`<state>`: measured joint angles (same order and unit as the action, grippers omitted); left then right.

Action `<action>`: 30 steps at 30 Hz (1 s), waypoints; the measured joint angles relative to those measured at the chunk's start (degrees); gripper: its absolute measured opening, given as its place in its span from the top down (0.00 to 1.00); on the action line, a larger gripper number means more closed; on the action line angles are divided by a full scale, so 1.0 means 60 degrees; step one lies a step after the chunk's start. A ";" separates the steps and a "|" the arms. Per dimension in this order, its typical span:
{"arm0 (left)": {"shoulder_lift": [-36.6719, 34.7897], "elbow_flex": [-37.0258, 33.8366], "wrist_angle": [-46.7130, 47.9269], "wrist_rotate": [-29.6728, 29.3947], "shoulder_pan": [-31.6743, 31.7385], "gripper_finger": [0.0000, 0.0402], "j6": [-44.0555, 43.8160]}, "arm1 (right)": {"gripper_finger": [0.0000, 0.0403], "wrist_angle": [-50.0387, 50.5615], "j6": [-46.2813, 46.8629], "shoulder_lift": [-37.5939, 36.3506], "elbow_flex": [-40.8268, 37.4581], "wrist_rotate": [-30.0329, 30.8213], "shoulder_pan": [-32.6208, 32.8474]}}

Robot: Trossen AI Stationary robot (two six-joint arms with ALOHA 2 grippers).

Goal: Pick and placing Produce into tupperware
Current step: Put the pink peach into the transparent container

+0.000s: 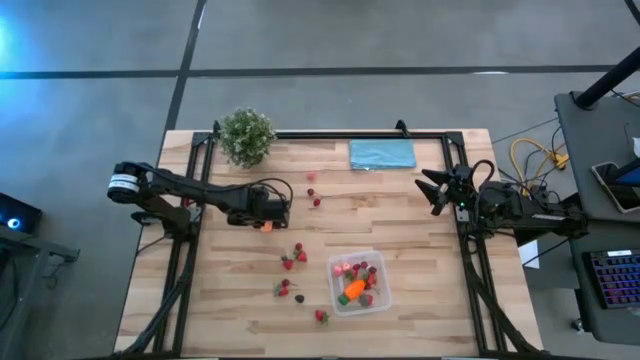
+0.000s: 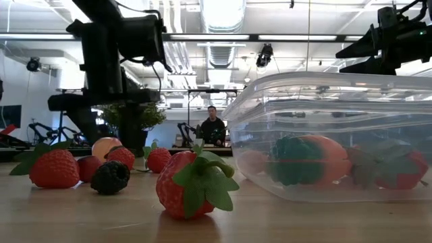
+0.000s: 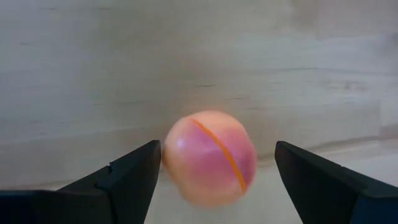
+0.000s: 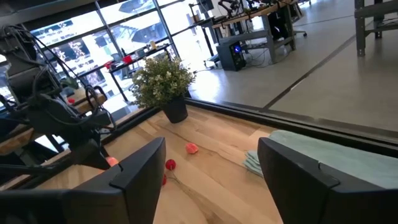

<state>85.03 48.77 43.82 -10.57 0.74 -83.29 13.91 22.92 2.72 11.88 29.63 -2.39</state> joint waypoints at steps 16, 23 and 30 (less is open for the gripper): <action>0.0000 -0.0436 -0.0018 0.0467 0.0010 0.25 -0.0055 | 0.38 0.0000 -0.0001 0.0000 0.0000 0.0003 -0.0004; 0.0000 -0.0477 -0.0027 0.0474 0.0010 0.30 -0.0029 | 0.39 0.0000 0.0000 0.0000 0.0000 0.0000 -0.0001; 0.0000 -0.0475 -0.0052 0.0463 0.0010 0.43 0.0009 | 0.37 0.0000 -0.0003 0.0000 0.0000 0.0000 -0.0004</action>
<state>85.03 45.92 43.51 -7.79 0.80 -83.23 13.91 22.90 2.72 11.88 29.63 -2.42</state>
